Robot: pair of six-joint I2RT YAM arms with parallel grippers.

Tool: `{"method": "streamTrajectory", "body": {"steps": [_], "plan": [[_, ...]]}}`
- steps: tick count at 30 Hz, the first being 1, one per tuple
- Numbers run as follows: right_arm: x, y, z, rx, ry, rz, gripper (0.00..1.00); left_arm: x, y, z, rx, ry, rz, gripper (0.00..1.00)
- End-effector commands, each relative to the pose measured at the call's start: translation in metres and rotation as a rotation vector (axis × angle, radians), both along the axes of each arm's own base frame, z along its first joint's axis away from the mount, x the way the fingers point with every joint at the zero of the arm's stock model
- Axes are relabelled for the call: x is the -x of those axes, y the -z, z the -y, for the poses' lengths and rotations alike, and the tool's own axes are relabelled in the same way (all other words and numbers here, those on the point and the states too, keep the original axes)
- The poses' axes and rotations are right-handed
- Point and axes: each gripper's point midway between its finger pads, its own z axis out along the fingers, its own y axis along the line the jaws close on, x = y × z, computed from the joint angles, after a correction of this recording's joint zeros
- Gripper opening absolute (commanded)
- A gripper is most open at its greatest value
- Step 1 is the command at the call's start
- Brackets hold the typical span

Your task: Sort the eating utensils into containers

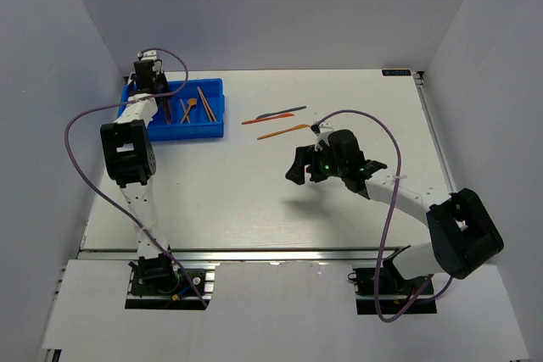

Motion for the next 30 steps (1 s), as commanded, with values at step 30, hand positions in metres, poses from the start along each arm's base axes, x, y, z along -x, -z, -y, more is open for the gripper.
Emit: {"method": "streamTrajectory", "body": {"steps": [30], "plan": [[0.0,-0.028,-0.01,-0.064,-0.042,0.07,0.89,0.038,-0.068,-0.005,-0.01,-0.086,0.008,0.0]]}}
